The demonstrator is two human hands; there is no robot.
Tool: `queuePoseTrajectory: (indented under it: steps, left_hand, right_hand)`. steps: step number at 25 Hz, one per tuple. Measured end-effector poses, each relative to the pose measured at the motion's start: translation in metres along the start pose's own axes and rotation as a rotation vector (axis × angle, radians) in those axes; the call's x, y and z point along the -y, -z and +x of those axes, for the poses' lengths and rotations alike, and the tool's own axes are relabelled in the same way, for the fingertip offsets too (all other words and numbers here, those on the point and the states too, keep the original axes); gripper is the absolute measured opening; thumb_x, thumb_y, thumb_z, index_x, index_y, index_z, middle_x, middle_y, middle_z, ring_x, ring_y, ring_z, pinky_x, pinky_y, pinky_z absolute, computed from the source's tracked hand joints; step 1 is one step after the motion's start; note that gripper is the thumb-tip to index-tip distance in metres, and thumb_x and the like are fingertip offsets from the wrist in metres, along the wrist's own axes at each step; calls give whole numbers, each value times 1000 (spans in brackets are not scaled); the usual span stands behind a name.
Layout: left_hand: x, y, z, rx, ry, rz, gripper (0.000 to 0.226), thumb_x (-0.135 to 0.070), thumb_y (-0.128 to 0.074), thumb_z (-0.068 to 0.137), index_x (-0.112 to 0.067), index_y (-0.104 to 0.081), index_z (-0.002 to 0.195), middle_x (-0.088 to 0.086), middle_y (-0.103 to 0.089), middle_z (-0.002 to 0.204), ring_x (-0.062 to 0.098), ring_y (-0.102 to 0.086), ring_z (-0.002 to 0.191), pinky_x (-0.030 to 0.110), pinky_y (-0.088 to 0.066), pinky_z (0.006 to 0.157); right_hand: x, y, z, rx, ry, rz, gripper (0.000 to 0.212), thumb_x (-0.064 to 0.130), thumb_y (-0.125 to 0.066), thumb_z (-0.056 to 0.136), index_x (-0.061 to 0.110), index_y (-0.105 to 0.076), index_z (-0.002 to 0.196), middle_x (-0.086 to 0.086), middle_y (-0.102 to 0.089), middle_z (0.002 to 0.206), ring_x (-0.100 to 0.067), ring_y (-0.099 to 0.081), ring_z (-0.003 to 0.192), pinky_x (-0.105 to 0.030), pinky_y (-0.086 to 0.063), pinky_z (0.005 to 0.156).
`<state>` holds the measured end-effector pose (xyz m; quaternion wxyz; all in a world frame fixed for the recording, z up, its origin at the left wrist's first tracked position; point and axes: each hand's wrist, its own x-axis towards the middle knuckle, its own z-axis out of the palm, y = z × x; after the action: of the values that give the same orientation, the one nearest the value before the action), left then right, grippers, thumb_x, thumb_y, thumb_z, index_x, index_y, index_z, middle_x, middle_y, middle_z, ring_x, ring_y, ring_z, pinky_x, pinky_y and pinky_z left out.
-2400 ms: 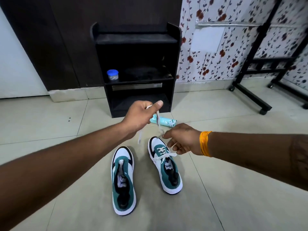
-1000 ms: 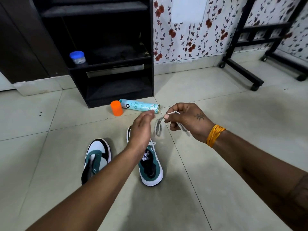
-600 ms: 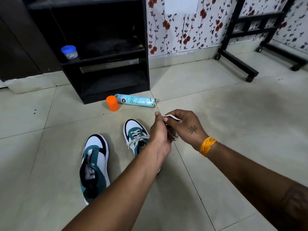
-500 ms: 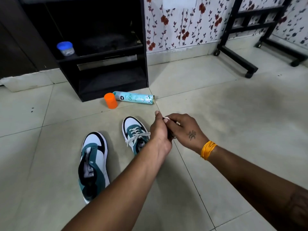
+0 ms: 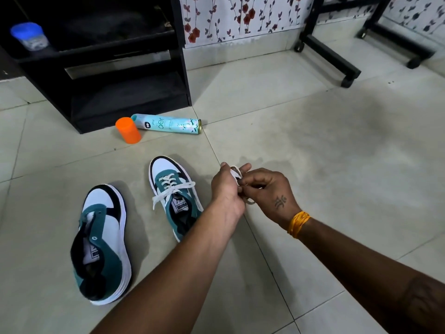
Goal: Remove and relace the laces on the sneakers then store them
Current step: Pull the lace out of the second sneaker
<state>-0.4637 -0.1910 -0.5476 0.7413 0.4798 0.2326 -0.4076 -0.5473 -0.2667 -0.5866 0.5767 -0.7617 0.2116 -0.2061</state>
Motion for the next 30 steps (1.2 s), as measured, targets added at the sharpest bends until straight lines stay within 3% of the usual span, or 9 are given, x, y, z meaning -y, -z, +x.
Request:
queuePoseTrajectory:
  steps: [5,8,10,14,18,22,26,28,30]
  left_hand:
    - [17,0,8,-69,-16,73,46,-46,-43,109,-11,-65,91,6,-74,87,20,-70,75,29,-54,66]
    - [28,7,11,-109,-56,156,43,-45,-42,110,-16,-67,89,2,-73,85,16,-68,82,27,-48,66]
    - [36,9,11,-116,-80,173,39,-41,-42,111,-20,-65,87,-2,-71,83,9,-67,79,23,-47,64]
    - [41,3,5,-59,-107,133,40,-34,-39,112,-17,-62,85,-13,-70,56,-6,-65,50,9,-46,47]
    - [39,-3,9,-24,-150,153,43,-35,-38,112,-15,-62,83,-12,-70,55,-4,-66,52,9,-46,47]
    - [42,-1,8,-22,-177,212,38,-35,-41,112,-21,-61,83,-10,-69,71,0,-64,72,18,-47,64]
    - [44,14,1,-70,-302,355,14,-29,-52,107,-25,-65,108,-13,-65,103,11,-62,105,29,-49,97]
    - [40,30,-6,-105,-445,425,15,-25,-59,103,-23,-70,114,-13,-69,108,11,-64,106,33,-51,103]
    - [34,45,-19,-108,-584,498,14,-20,-62,101,-23,-72,110,-13,-73,104,5,-66,94,30,-53,94]
  right_hand:
    - [-20,-1,2,-38,-81,-46,13,-4,-79,79,9,-80,78,-1,-75,75,-12,-70,68,-29,-58,69]
    - [-36,4,15,-118,-133,-210,15,1,-80,75,14,-74,73,3,-72,69,-11,-67,66,-30,-56,67]
    - [-47,7,23,-135,-172,-375,18,7,-81,72,16,-67,78,6,-68,72,-11,-65,70,-27,-52,65]
    - [-62,9,25,-132,-261,-442,23,17,-81,77,19,-67,94,11,-68,83,-9,-66,80,-20,-50,69]
    - [-62,14,22,-105,-198,-507,5,24,-74,85,22,-74,90,9,-71,83,-11,-66,81,-25,-51,72]
    - [-52,19,18,-148,-140,-512,9,28,-69,85,22,-74,81,9,-71,80,-10,-65,77,-33,-54,74]
    - [-32,16,14,-183,-107,-452,13,31,-67,89,23,-73,80,12,-69,77,-6,-64,75,-29,-53,71]
    - [-16,8,10,-159,-112,-394,12,26,-69,90,23,-73,80,11,-70,75,-4,-64,75,-26,-53,70]
    - [-1,-3,5,-116,-106,-337,11,22,-69,91,22,-73,80,10,-71,75,-5,-65,75,-23,-53,68]
